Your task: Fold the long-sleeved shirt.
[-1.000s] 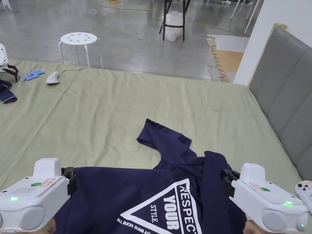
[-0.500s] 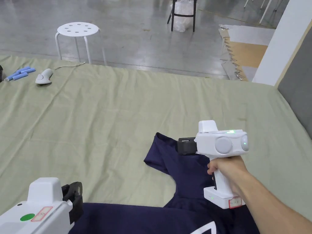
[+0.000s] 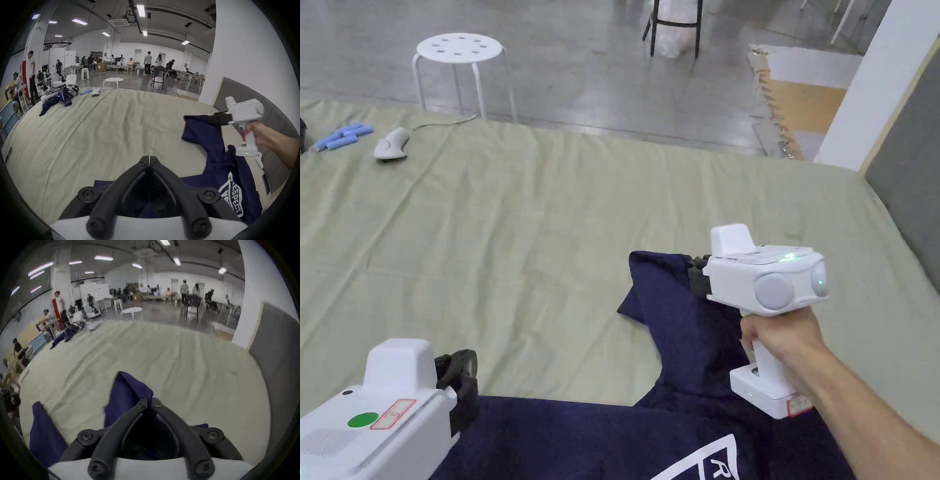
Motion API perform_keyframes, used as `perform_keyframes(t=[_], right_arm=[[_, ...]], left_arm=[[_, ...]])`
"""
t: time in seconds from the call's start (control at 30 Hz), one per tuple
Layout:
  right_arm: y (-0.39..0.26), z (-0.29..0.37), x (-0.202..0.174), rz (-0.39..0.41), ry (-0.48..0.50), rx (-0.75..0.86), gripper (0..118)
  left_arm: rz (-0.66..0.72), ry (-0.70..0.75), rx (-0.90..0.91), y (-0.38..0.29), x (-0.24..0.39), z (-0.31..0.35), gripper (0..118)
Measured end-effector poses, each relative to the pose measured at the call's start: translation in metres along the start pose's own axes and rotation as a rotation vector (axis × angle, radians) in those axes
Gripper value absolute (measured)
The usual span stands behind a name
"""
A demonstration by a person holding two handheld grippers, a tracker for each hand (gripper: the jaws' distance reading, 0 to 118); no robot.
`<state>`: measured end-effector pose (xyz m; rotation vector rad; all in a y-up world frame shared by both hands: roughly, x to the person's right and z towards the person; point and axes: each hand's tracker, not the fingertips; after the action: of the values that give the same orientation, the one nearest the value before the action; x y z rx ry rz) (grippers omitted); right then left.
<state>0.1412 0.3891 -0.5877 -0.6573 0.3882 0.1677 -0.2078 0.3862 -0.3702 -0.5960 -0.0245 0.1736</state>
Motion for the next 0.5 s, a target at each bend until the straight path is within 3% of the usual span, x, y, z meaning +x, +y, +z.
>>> perform_keyframes(t=[0.07,0.17,0.3,0.33,0.37,0.43,0.5], right_arm=[[-0.004,0.044,-0.009,0.05,-0.004,0.064,1],[-0.021,0.096,-0.019,0.191,-0.058,0.116,1],[-0.065,0.164,-0.035,0.256,-0.113,0.136,1],[-0.076,0.177,-0.04,0.259,-0.143,0.148,1],[-0.089,0.199,-0.051,0.246,-0.106,0.13,1],[-0.121,0.222,-0.063,0.185,-0.13,0.113,1],[-0.156,0.237,-0.073,0.212,-0.096,0.05,1]], left_arm=[[-0.004,-0.005,0.01,0.002,-0.001,0.016,4],[-0.008,0.0,0.036,0.006,0.0,0.044,4],[-0.015,0.012,0.067,0.005,0.001,0.078,4],[-0.012,0.015,0.074,0.004,0.002,0.085,4],[-0.012,0.003,0.075,0.002,0.001,0.093,4],[-0.012,0.011,0.076,-0.005,0.002,0.106,4],[-0.012,0.007,0.069,-0.014,0.002,0.116,4]])
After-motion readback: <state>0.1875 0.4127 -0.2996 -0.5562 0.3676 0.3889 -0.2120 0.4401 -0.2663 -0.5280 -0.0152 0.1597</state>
